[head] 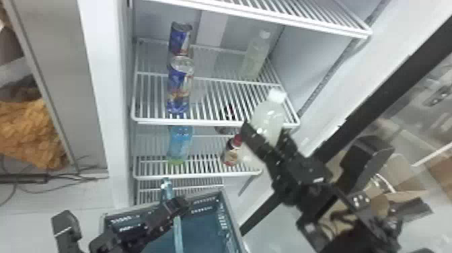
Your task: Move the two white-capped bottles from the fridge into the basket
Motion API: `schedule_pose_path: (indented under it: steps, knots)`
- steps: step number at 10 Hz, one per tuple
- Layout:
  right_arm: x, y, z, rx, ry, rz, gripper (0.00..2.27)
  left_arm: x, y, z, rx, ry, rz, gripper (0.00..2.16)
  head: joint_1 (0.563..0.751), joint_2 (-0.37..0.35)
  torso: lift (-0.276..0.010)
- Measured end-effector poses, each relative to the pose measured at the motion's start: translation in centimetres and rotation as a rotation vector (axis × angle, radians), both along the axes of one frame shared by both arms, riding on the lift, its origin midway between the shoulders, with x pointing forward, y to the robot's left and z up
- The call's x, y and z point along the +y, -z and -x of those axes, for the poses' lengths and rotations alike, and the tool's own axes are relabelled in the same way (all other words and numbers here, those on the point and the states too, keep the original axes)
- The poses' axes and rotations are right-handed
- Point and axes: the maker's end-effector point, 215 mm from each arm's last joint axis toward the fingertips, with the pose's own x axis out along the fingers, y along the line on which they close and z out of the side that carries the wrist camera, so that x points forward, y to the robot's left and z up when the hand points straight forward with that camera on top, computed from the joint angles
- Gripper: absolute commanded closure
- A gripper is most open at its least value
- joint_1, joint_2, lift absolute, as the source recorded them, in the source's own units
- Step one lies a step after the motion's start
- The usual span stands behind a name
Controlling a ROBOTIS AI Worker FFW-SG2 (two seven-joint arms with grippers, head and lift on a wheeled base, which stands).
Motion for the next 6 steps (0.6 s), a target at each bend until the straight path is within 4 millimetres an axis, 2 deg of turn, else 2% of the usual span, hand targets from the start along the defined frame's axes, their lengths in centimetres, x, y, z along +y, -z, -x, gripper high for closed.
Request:
schedule_pose_path:
  steps: [2, 4, 6]
  knots:
    - [3.5, 1.8, 3.2, 0.122, -0.093, -0.024, 0.85, 0.0, 0.0, 0.0, -0.001, 0.0, 0.0, 1.17, 0.695, -0.35, 0.0]
    - [4.5, 3.9, 4.8, 0.212, -0.134, -0.02, 0.85, -0.1, 0.0, 0.0, 0.0, 0.002, 0.0, 1.17, 0.695, -0.35, 0.0]
    - [4.4, 6.6, 6.3, 0.317, -0.156, -0.004, 0.85, -0.1, -0.1, 0.0, -0.003, 0.003, -0.001, 1.17, 0.695, -0.35, 0.0]
